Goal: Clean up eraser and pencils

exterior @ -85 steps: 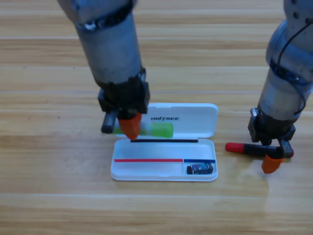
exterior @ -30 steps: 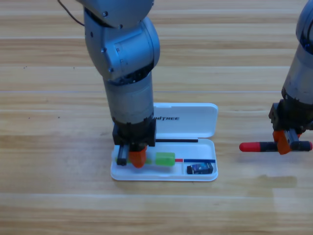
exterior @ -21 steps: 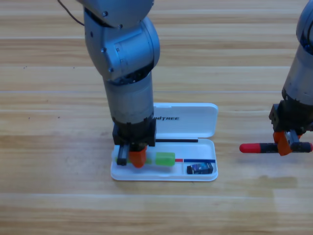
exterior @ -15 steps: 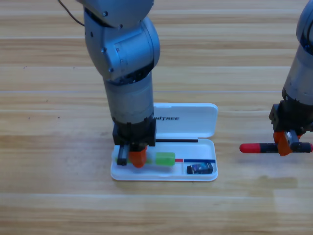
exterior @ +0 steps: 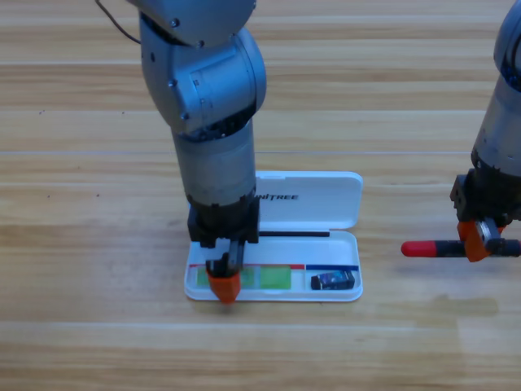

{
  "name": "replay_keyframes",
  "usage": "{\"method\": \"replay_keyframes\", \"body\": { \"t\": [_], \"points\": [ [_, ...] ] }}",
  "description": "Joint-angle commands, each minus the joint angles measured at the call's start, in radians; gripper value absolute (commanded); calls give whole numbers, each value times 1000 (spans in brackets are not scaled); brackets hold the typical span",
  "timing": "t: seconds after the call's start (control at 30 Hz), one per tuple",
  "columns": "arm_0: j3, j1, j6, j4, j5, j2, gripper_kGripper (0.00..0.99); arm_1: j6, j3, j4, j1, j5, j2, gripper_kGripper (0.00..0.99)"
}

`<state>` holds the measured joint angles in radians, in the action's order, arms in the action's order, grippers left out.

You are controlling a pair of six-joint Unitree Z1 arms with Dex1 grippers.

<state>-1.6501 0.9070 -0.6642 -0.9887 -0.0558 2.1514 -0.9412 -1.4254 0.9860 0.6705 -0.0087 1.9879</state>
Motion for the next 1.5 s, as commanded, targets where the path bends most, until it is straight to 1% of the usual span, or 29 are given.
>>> {"method": "replay_keyframes", "body": {
  "t": [0.03,0.13,0.23,0.33,0.43,0.57,0.63,0.73,0.83,0.93,1.17,1.3,1.43,1.5],
  "points": [
    [10,16,11,5,2,33,990,8,23,25,24,4,-40,0],
    [10,16,11,-1,1,27,990,10,23,49,32,16,-57,0],
    [12,16,11,-25,2,-5,990,12,22,86,55,35,-84,0],
    [23,16,14,-53,-1,-73,990,28,5,125,92,44,-110,0],
    [38,16,14,-88,-1,-182,990,51,-26,148,136,44,-118,0],
    [41,4,12,-145,-1,-341,990,82,-113,174,195,44,-70,0],
    [39,-28,5,-168,2,-412,990,93,-175,188,218,42,-20,0],
    [30,-86,-26,-199,13,-482,990,110,-283,204,247,41,75,0],
    [33,-137,-46,-211,14,-518,990,125,-402,217,256,36,181,0],
    [43,-169,-54,-209,17,-521,990,134,-500,223,261,35,272,0],
    [39,-243,-46,-176,30,-515,990,145,-690,261,268,27,420,0],
    [18,-306,-58,-163,30,-518,990,145,-734,269,270,18,453,0],
    [3,-362,-72,-153,30,-518,990,148,-739,270,274,18,456,0],
    [0,-376,-74,-153,30,-519,990,150,-741,270,274,18,457,0]
  ]
}}
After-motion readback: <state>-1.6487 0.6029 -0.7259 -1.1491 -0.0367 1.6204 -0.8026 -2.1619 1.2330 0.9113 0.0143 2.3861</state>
